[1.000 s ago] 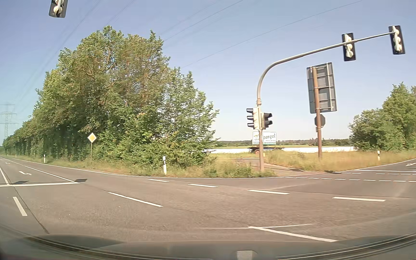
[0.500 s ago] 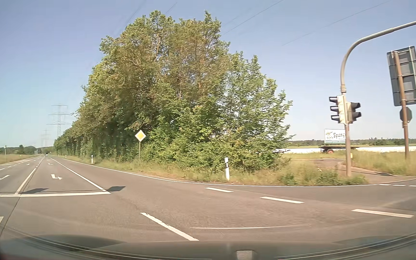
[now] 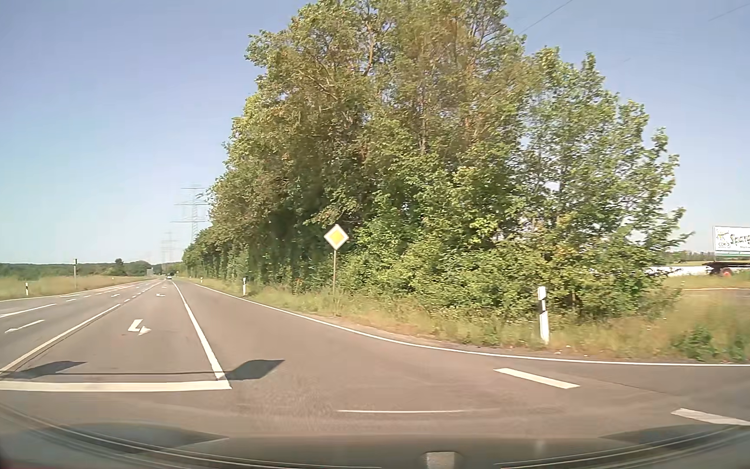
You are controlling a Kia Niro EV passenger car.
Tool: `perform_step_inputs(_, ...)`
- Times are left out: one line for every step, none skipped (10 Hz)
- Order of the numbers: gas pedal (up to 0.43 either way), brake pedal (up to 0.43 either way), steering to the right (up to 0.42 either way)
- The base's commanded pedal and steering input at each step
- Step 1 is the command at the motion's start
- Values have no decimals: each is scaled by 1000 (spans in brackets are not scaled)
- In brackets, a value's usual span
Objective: Follow the waypoints while adhering to traffic rules and regulations
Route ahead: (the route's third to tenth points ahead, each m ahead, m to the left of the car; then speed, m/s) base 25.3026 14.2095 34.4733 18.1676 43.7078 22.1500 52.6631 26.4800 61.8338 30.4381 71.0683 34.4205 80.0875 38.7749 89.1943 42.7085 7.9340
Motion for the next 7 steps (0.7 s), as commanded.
perform_step_inputs(248,30,-195)
perform_step_inputs(248,30,-189)
perform_step_inputs(248,30,-173)
perform_step_inputs(248,30,-161)
perform_step_inputs(248,30,-143)
perform_step_inputs(260,30,-126)
perform_step_inputs(260,30,-116)
